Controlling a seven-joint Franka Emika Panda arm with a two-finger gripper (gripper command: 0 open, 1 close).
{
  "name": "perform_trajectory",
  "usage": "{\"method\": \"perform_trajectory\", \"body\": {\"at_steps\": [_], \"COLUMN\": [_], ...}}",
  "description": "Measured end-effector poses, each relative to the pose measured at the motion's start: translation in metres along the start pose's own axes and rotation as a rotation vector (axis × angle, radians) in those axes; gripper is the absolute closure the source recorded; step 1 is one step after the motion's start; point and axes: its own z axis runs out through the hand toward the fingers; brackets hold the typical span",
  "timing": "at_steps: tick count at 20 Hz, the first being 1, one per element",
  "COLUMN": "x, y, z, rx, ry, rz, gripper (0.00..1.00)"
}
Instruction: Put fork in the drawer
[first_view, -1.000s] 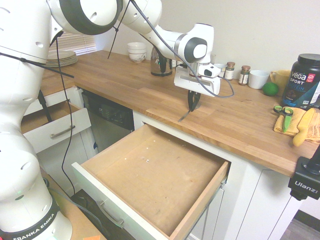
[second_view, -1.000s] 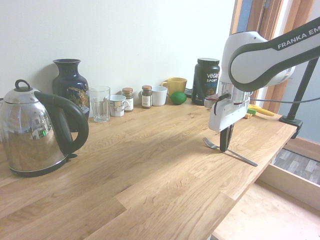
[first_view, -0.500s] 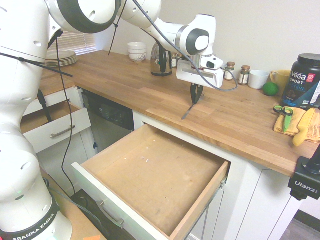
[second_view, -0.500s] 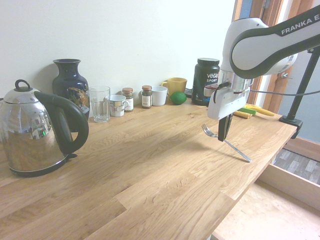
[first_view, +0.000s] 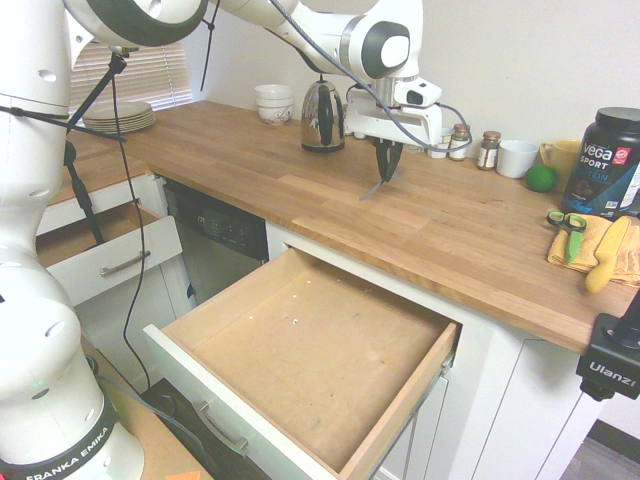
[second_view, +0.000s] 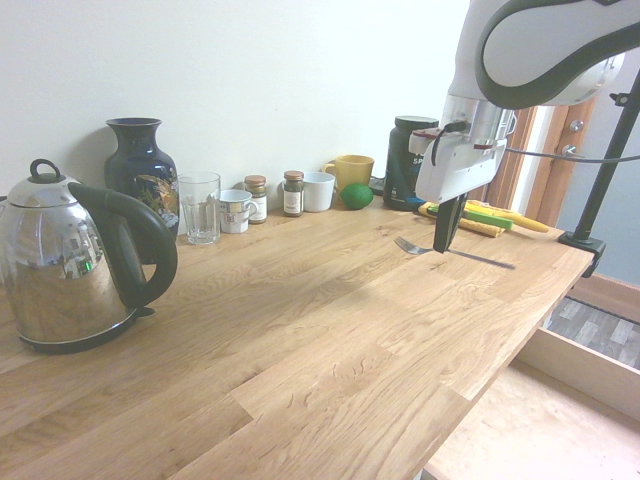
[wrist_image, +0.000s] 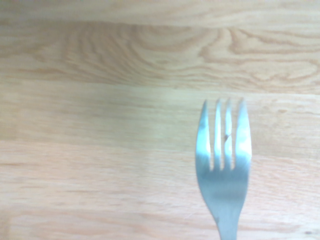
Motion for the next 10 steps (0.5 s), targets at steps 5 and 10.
{"method": "perform_trajectory", "body": {"at_steps": [5, 10], "x": [-0.025, -0.065], "y": [0.015, 0.042], "z": [0.002, 0.01], "rx": [0.005, 0.015], "ry": [-0.001, 0.001], "rz": [0.003, 0.009], "gripper": [1.0, 1.0]}}
